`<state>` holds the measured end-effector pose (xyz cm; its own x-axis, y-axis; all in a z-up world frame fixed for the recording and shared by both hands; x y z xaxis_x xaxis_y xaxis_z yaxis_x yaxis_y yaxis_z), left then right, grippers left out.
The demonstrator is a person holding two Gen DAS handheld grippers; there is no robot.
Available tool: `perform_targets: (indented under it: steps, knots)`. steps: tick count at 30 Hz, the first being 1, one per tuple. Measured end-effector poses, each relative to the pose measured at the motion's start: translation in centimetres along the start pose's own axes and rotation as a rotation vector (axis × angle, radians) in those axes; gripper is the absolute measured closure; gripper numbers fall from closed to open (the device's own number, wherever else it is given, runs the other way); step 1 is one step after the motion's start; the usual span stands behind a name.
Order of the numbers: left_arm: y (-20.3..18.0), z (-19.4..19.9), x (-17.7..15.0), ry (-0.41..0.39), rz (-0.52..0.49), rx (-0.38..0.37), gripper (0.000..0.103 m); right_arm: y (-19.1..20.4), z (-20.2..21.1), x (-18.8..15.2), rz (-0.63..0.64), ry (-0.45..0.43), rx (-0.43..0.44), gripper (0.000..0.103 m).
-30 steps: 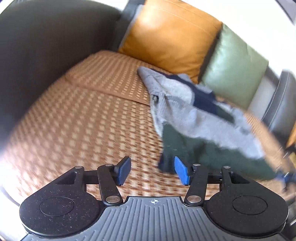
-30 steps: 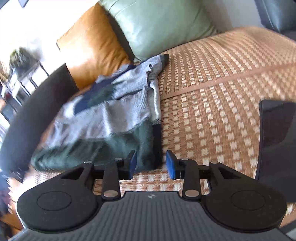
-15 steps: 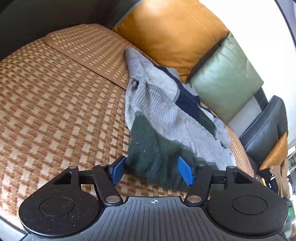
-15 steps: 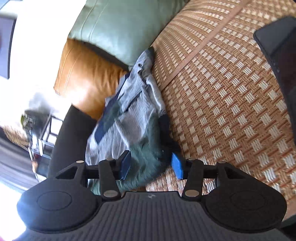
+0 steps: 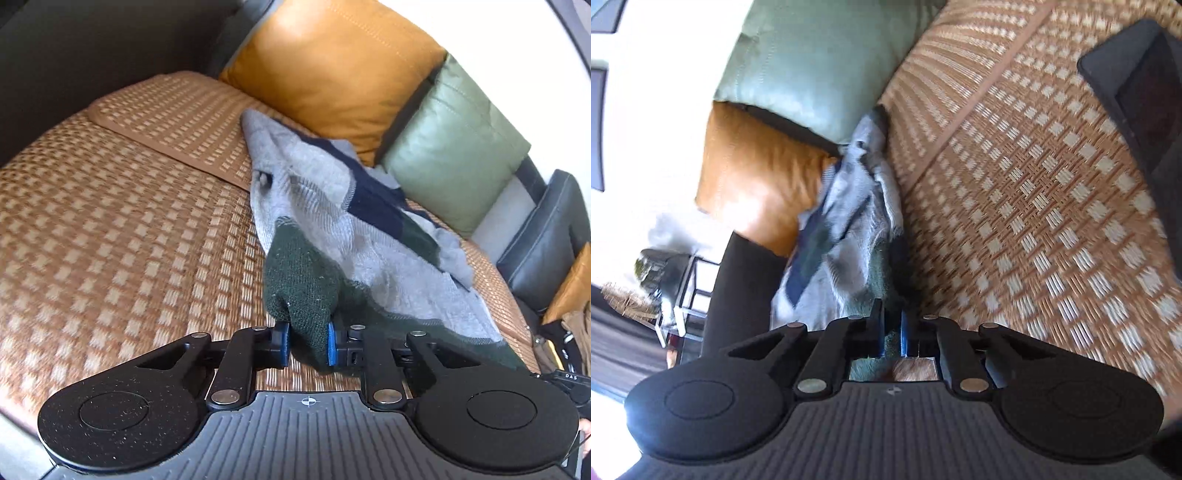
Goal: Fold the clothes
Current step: 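Lift the green hem with both grippers and fold it over the collar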
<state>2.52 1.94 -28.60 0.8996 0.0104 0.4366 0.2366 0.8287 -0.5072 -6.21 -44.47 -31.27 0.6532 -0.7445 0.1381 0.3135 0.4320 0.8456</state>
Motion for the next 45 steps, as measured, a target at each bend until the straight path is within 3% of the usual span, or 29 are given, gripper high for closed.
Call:
perform_targets:
  steps: [8,11,12,14,17,19,21,22,23,25,27,31,35,42,45]
  knots:
    - [1.3,3.3,-7.1,0.047,0.045,-0.017,0.088,-1.9,4.3,-5.7,-0.015,0.037,-0.004,0.095]
    - [1.7,3.2,-8.3,0.057,0.052,-0.013,0.084,-3.4,4.6,-6.9,-0.044,0.047,-0.022,0.094]
    - [1.7,3.0,-8.3,0.057,0.056,-0.011,0.079,-3.5,4.4,-7.0,-0.045,0.049,-0.025,0.091]
    - [1.7,2.9,-8.0,0.053,0.069,-0.017,0.056,-3.4,4.2,-7.2,-0.046,0.049,-0.026,0.085]
    - [1.8,2.9,-7.8,0.046,0.08,-0.019,0.054,-2.9,4.0,-7.2,-0.042,0.045,-0.021,0.065]
    - [2.0,2.8,-7.7,0.045,0.088,-0.017,0.053,-2.5,3.6,-7.3,-0.02,0.057,-0.032,0.064]
    - [2.1,2.6,-7.8,0.043,0.102,-0.017,0.053,-2.6,3.2,-7.5,-0.005,0.066,-0.058,0.065]
    - [2.2,2.5,-7.9,0.041,0.111,-0.017,0.057,-2.8,2.9,-7.6,-0.007,0.076,-0.067,0.074]
    - [2.2,2.4,-7.9,0.04,0.121,-0.019,0.075,-3.2,2.7,-7.7,-0.02,0.086,-0.067,0.092]
    - [2.3,2.4,-7.9,0.044,0.147,-0.032,0.086,-3.7,2.5,-7.8,-0.054,0.102,-0.06,0.092]
    - [2.2,3.2,-7.5,0.028,0.173,-0.05,0.088,-3.2,3.2,-7.6,-0.064,0.102,-0.025,0.093]
    - [1.2,5.2,-5.8,-0.017,0.227,-0.093,0.089,-0.4,5.2,-6.2,-0.105,0.075,0.105,0.094]
    - [-0.3,7.0,-1.8,-0.078,0.269,-0.146,0.088,3.4,6.0,-3.0,-0.107,0.05,0.19,0.094]
    - [-2.7,5.9,10.4,-0.205,0.302,-0.183,0.088,9.6,2.0,6.6,-0.114,0.007,0.251,0.094]
    - [-2.2,3.3,16.0,-0.251,0.316,-0.141,0.089,11.0,-2.3,10.8,-0.109,-0.015,0.224,0.094]
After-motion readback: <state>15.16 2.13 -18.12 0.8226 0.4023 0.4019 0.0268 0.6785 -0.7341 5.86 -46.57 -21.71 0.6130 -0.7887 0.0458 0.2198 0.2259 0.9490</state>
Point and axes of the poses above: each gripper's, at about its wrist camera, not at the fingertips, and z roughly against the way its jaws point, y to its left, x to its top, the point moved 10 cm from there along -z, roughly the way its jaws point, and after that the axes turned 13 degrees about y, right-handed, at the moved point
